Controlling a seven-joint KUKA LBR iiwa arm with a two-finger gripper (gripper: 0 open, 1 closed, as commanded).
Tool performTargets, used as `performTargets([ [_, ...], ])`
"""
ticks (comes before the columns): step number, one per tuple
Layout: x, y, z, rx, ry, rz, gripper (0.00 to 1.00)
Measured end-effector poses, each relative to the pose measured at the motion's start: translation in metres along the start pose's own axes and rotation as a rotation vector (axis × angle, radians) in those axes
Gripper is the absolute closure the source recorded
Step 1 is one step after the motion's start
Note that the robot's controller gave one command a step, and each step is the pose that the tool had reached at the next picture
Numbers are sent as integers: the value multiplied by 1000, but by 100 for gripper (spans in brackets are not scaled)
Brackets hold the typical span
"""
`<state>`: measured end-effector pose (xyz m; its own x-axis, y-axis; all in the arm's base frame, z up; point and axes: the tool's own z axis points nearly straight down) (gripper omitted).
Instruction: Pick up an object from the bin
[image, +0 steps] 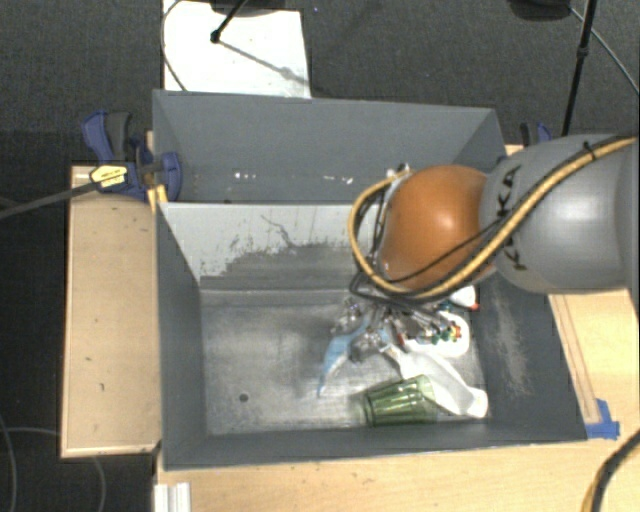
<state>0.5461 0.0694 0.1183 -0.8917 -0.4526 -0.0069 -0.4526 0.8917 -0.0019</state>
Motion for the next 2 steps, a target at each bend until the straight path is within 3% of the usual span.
performTargets([
  [2,2,1,-25,-3,8,2,100],
])
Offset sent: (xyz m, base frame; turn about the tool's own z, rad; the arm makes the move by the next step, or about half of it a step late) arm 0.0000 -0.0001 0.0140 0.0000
